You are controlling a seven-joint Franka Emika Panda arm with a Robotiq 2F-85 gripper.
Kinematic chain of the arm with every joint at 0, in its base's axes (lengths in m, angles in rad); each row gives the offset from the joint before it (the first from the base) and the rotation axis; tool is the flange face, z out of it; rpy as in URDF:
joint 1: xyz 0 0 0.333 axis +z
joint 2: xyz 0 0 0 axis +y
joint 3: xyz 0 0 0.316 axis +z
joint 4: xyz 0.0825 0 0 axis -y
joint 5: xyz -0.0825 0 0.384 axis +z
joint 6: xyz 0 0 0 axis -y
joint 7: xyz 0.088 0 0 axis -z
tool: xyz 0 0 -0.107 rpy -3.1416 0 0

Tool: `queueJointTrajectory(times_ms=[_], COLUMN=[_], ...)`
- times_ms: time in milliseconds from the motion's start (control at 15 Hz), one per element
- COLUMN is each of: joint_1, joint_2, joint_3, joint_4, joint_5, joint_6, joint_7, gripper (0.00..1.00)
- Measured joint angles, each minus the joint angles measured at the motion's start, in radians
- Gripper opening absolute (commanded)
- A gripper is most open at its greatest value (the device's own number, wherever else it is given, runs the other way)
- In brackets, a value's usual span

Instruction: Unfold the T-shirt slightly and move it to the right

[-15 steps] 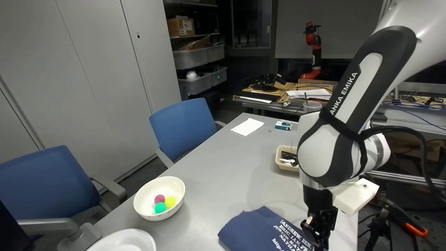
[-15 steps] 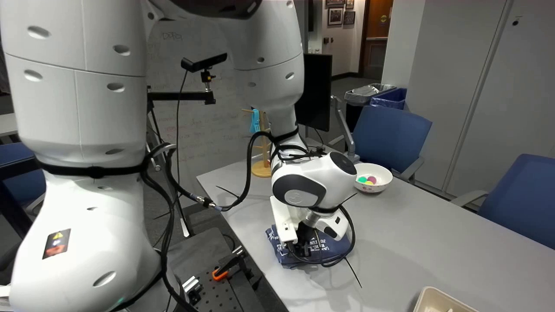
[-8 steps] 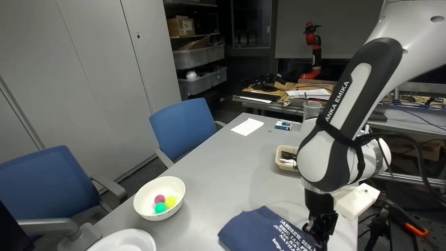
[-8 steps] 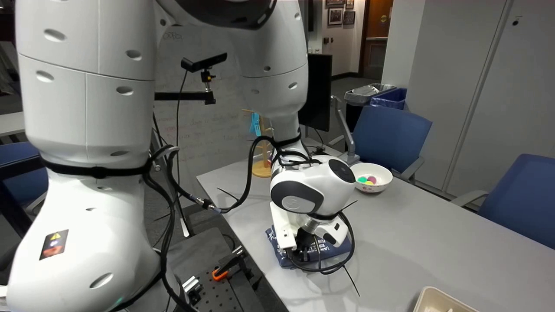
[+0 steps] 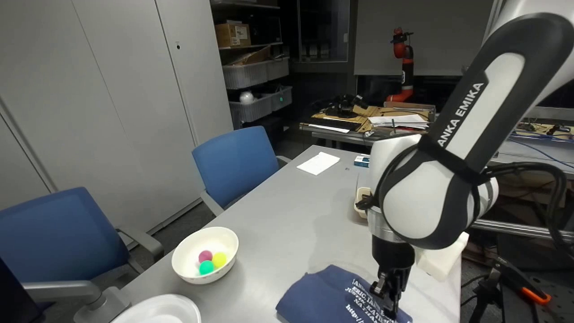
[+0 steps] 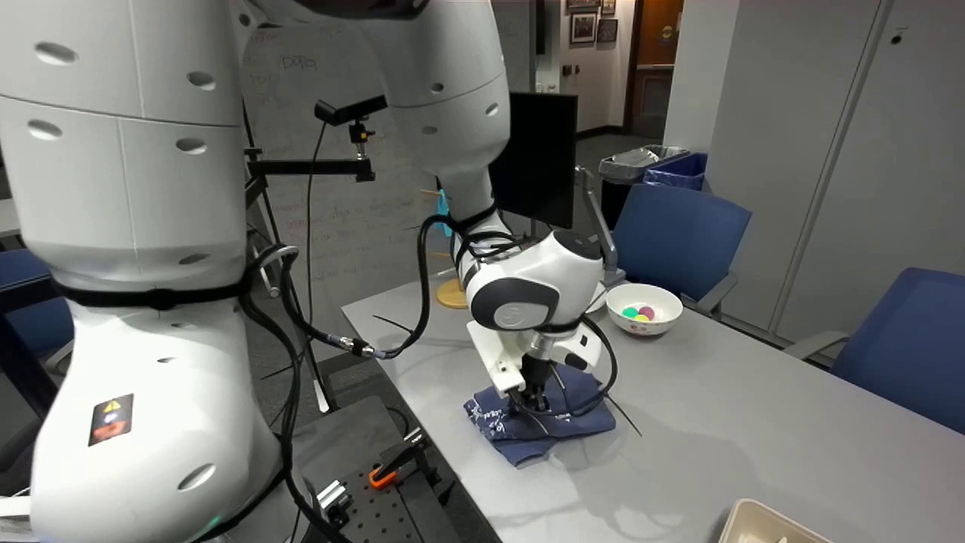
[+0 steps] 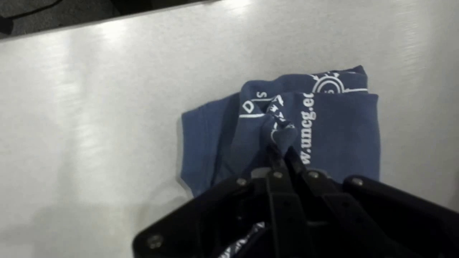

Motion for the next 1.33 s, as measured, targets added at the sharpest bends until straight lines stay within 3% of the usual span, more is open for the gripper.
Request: queueJointTrajectory(times_ms=[267, 600, 1067, 1333], joint_1=[0.1, 0.173, 0.207, 0.207], joint_2=[-0.085, -0.097, 0.055, 0.169], joint_3=[0.02, 0.107, 0.265, 0.317], joint_4=[0.045, 0.126, 0.22, 0.273], joint_5=[-0.128, -0.141, -0.124, -0.133], joint_6=[0.0, 0.0, 0.039, 0.039], joint_7=[0.085, 0.068, -0.11, -0.187], gripper=[0.01, 0.01, 0.01, 0.01])
